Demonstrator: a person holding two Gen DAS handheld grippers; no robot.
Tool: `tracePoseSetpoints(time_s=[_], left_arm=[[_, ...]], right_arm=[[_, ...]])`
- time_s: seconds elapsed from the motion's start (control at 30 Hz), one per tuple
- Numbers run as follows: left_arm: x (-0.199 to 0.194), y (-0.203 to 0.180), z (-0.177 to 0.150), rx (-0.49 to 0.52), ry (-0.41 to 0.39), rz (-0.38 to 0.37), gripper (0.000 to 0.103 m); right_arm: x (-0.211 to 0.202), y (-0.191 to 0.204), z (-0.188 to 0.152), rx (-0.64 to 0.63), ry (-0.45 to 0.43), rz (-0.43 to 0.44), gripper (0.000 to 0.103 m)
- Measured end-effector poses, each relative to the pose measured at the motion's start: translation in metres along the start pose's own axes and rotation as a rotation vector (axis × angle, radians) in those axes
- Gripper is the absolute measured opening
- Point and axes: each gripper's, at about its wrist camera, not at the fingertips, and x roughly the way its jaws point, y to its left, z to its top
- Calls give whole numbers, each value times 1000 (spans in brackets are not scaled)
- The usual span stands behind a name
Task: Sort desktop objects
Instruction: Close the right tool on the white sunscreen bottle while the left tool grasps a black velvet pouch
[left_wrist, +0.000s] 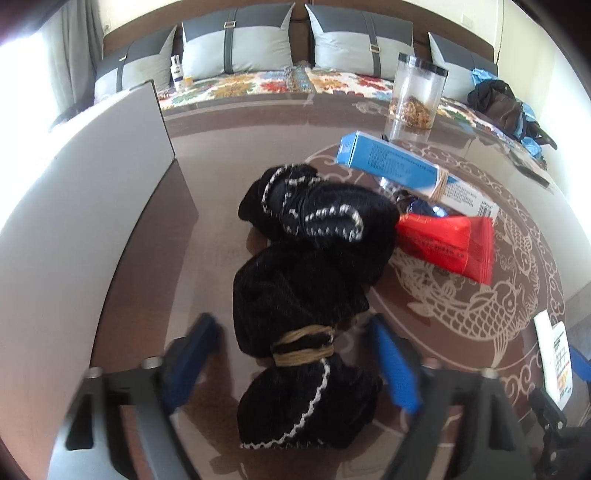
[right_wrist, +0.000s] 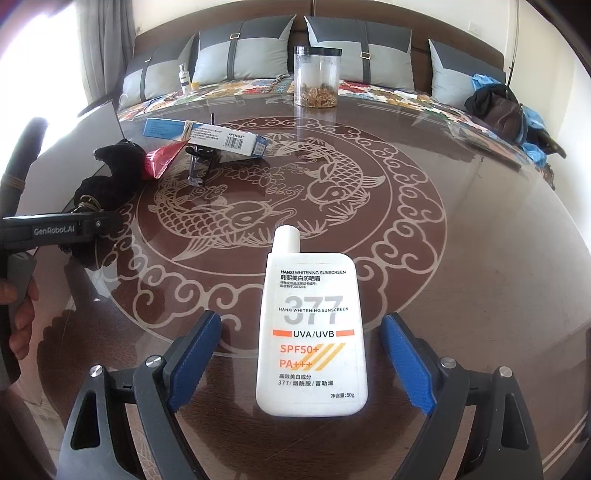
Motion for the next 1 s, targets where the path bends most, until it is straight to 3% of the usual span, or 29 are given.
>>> tracePoseSetpoints(time_s=[0.03, 0.13, 0.3, 0.37, 0.4, 0.43, 0.47, 0.53, 0.6, 1.0], left_arm=[[-2, -1, 0, 1, 1, 2, 35], [-14, 1, -17, -15, -4, -18, 33], [-53, -12, -74, 13, -28, -34, 34], [-63, -15, -92, 32, -55, -9, 41], [-65, -13, -97, 25, -67, 11, 55], [-64, -10, -99, 6, -67, 36, 79], [-61, -4, -97, -25, -45, 41, 89], [-56, 3, -92, -54, -32, 12, 97], [-51, -1, -90, -18, -3, 7, 103], [-52, -3, -93, -20, -10, 5, 103]], right_arm=[[0, 0, 0, 0, 0, -1, 88], [0, -1, 0, 0, 1, -3, 88], [0, -1, 0, 0, 1, -2, 88], [0, -1, 0, 0, 1, -3, 88], [0, -1, 0, 0, 1, -3, 88], [0, -1, 0, 0, 1, -3, 88], [0, -1, 0, 0, 1, -2, 88], [0, -1, 0, 0, 1, -3, 89], [0, -1, 0, 0, 2, -4, 90], [1, -3, 1, 9, 8, -12, 94]])
